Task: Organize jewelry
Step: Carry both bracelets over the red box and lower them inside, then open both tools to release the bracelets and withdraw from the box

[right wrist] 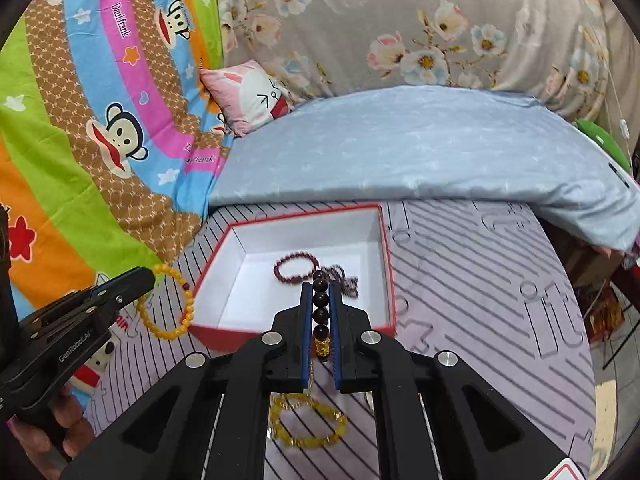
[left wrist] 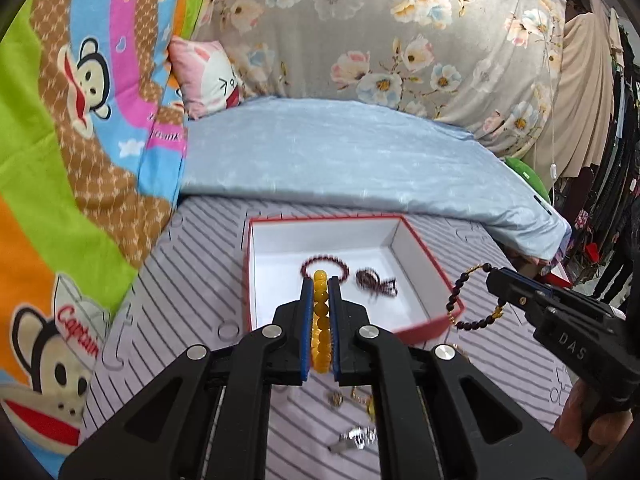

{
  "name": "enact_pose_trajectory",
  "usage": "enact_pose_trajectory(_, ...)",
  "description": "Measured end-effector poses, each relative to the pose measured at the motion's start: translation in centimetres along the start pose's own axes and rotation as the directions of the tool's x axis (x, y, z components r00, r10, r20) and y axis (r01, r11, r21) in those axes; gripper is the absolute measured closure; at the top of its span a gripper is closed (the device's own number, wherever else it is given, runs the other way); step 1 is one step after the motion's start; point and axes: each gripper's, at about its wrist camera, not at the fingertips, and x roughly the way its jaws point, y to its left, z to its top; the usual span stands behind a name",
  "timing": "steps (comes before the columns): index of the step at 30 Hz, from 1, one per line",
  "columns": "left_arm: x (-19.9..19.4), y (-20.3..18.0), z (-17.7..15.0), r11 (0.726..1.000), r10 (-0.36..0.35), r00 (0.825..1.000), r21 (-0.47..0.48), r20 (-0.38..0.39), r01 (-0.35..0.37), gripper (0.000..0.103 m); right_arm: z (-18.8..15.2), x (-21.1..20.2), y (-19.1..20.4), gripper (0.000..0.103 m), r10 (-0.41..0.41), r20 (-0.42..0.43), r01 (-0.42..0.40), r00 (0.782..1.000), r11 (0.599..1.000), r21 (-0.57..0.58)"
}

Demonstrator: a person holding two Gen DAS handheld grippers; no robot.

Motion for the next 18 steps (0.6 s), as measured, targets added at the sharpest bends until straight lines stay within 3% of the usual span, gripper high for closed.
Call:
enact_pose_trajectory(6, 2.9, 0.2, 1.9, 1.0, -0.008, 1.0, -0.014, -0.004, 0.008, 0.096, 2.3, 3.1, 0.7, 0.095, 0.018, -0.006, -0.018, 1.0, 1.0, -0.015)
enact_pose_trajectory(12, 6.6, 0.6, 1.7, 1.0, 0.001, 0.998, -0.019, -0.056, -0.003, 0.096, 2.0, 7.4, 0.5, 0.095, 0.003, -0.065, -0.004, 0.998, 1.0, -0.022)
enact_pose_trajectory(15, 8.2, 1.1, 1.2, 0.999, 0.017, 0.996, -0.028, -0.083, -0.019, 0.095, 1.4, 8.5, 0.1, 0.084, -0.045, -0.071, 0.043, 0.996, 0.999, -0.028)
enact_pose_trajectory(18, 8.5, 1.8, 0.5, 0.998, 0.042, 0.994, -0.037, -0.096, -0.046, 0.079, 0.7, 8.1, -0.9, 0.073, -0.043, -0.074, 0.043, 0.996, 0.999, 0.003)
